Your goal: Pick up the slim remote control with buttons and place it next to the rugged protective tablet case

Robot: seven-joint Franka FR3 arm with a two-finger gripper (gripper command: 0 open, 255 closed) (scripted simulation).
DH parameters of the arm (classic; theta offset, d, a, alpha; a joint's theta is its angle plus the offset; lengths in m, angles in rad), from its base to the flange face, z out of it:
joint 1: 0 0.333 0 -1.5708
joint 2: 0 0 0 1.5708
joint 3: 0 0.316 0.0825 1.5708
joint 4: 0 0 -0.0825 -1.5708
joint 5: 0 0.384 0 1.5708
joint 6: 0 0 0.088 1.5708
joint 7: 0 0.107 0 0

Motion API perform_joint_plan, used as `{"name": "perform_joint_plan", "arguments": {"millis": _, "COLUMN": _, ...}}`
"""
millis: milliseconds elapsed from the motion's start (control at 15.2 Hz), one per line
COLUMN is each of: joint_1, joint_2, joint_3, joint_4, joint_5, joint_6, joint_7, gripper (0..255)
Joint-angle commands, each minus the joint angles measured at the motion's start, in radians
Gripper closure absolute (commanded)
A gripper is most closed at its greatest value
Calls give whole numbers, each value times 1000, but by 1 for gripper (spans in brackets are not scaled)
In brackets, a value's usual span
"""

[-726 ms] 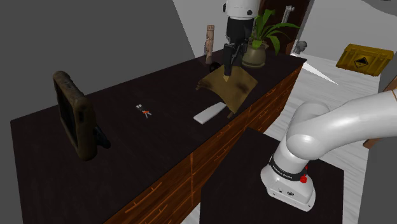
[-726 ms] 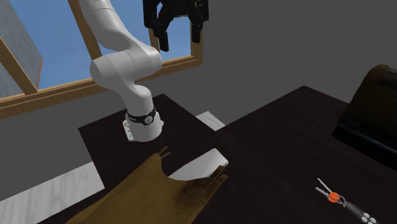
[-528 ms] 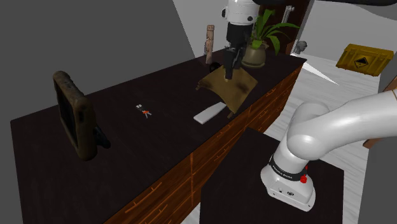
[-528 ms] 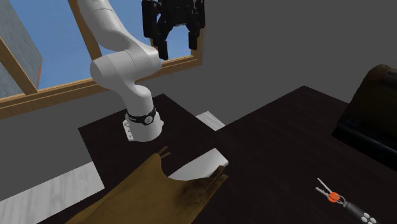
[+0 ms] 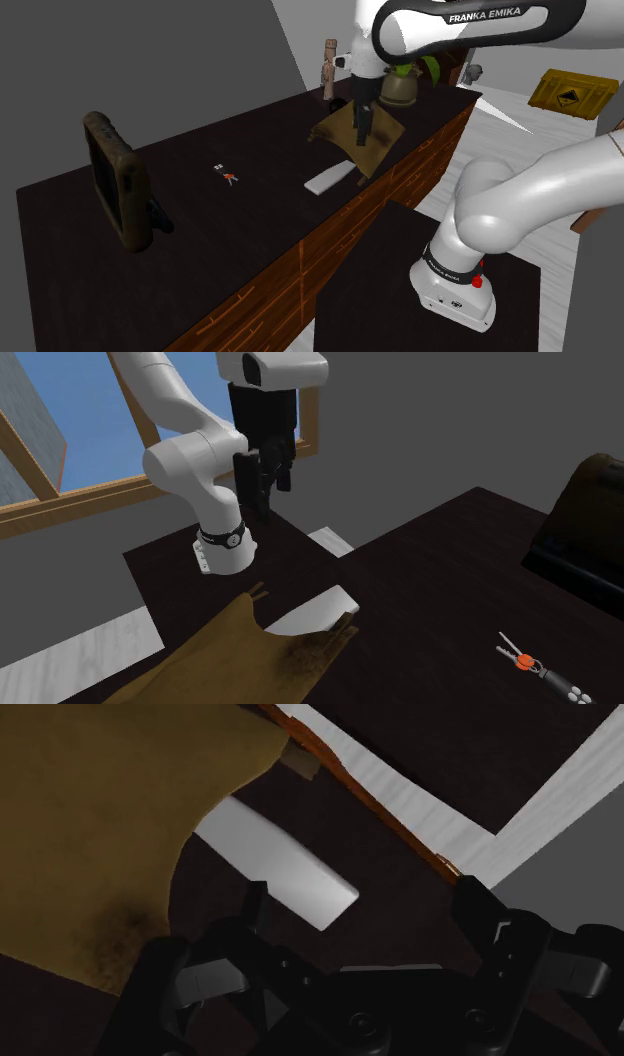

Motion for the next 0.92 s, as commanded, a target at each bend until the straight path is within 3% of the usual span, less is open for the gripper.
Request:
{"name": "perform_joint_plan", "arguments": {"millis": 0, "joint_1": 27, "joint_2": 32, "joint_3": -52, "joint_4": -35, "joint_5": -32, "joint_6": 72, "joint_7": -132, "gripper": 0}}
{"name": "perform_joint_plan", "arguments": {"millis": 396, "joint_1": 118, "joint_2": 195, "joint_3": -206, "joint_4": -80, "joint_5": -100, "joint_6": 289, "joint_7": -498, "gripper": 0}}
{"name": "perform_joint_plan", "arguments": {"millis": 726, "joint_1": 217, "joint_2": 384, "joint_3": -328, "joint_4": -72, "joint_5": -100, "joint_6": 474, "joint_7": -815, "gripper": 0}}
{"name": "perform_joint_plan", "arguments": {"millis": 858, "joint_1": 228, "joint_2": 412, "joint_3": -342, "joint_4": -77, "joint_5": -94, "joint_6": 507, "joint_7": -848, "gripper": 0}}
